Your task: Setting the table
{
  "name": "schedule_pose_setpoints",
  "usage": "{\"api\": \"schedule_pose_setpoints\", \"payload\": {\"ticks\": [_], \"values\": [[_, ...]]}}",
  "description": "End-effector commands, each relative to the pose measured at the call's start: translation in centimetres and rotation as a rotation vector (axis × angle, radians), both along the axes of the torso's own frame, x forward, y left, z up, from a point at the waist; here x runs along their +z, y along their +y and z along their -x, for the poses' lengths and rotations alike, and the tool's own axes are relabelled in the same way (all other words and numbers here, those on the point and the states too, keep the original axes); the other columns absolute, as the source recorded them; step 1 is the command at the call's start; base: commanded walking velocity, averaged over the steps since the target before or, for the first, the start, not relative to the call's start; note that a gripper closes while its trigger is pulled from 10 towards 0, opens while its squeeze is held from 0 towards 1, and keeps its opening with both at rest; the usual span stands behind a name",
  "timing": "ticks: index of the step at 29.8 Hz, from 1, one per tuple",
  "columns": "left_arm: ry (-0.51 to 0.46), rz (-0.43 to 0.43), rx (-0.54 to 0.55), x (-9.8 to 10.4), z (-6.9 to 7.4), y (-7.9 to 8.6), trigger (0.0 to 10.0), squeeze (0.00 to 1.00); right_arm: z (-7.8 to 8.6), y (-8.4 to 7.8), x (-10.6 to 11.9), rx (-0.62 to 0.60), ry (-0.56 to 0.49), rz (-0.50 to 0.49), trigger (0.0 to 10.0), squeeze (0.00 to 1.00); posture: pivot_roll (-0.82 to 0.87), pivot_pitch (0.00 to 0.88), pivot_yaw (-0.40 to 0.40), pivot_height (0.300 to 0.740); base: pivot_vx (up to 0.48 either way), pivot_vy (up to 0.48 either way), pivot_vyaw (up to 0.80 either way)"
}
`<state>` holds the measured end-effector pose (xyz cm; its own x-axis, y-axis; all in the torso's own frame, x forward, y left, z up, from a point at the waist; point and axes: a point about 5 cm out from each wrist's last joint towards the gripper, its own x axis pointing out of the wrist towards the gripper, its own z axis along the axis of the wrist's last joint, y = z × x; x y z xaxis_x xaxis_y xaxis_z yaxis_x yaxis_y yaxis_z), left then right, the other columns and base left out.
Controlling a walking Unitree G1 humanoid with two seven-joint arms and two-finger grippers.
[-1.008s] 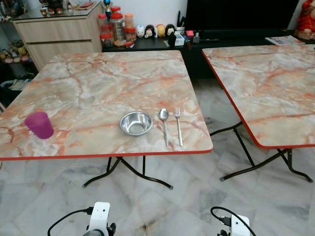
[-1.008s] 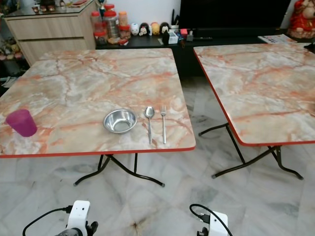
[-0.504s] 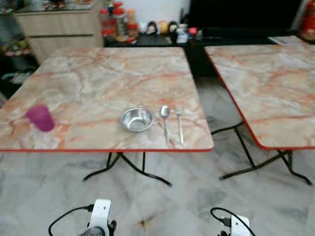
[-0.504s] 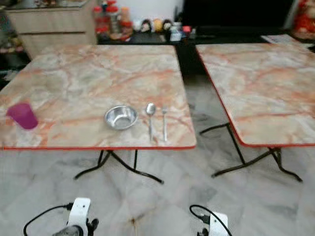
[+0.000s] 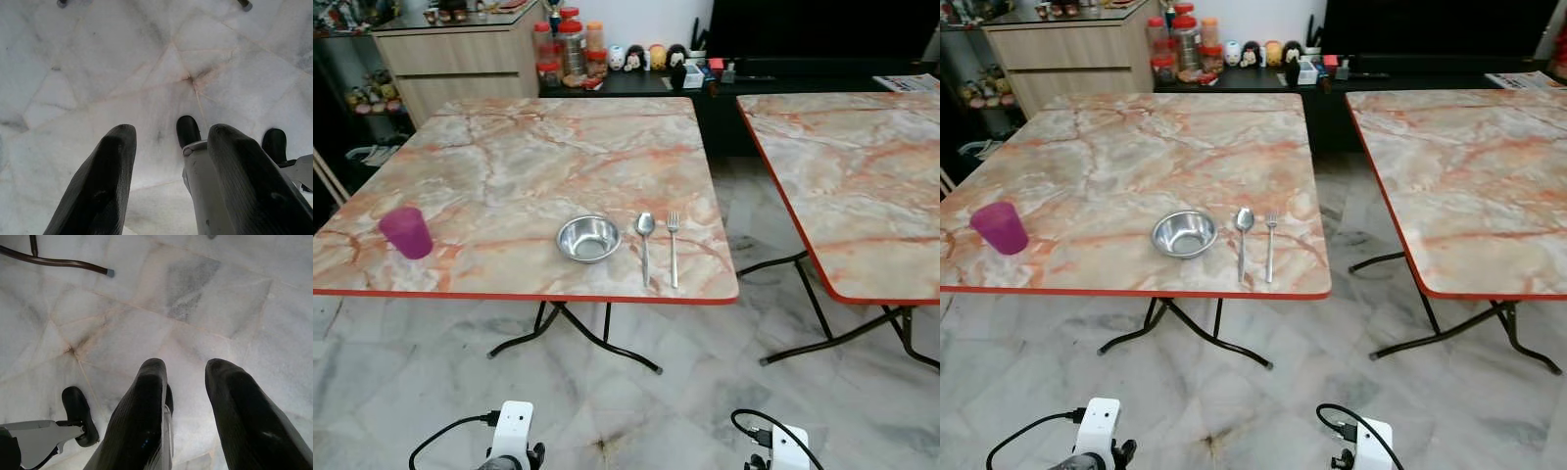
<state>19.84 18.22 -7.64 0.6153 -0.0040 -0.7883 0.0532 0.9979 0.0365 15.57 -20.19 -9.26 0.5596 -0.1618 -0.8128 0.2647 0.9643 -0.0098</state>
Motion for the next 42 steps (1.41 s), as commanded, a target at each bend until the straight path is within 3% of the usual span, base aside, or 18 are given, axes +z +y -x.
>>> {"api": "schedule_pose_setpoints", "payload": {"ticks": [1, 7, 9, 42], "values": [[0.006, -0.007, -0.005, 0.0, -0.03, 0.08, 10.0, 0.0, 0.09, 0.01, -0.05, 0.007, 0.009, 0.004, 10.0, 0.0, -0.02, 0.0, 0.015, 0.725, 0.266, 0.0, 0.0], [0.007, -0.008, -0.003, 0.01, -0.05, 0.09, 10.0, 0.0, 0.06, 0.09, -0.06, 0.041, 0.015, 0.019, 10.0, 0.0, -0.02, 0.0, 0.015, 0.725, 0.264, 0.0, 0.51], [0.006, -0.009, -0.001, 0.04, -0.11, 0.08, 10.0, 0.0, 0.09, 0.05, -0.07, -0.014, 0.01, -0.006, 10.0, 0.0, -0.02, 0.0, 0.016, 0.725, 0.264, 0.0, 0.0], [0.011, -0.02, -0.015, -0.01, -0.01, 0.1, 10.0, 0.0, 0.03, 0.05, -0.05, 0.009, 0.013, 0.002, 10.0, 0.0, -0.02, 0.0, 0.019, 0.725, 0.268, 0.0, 0.0]]}}
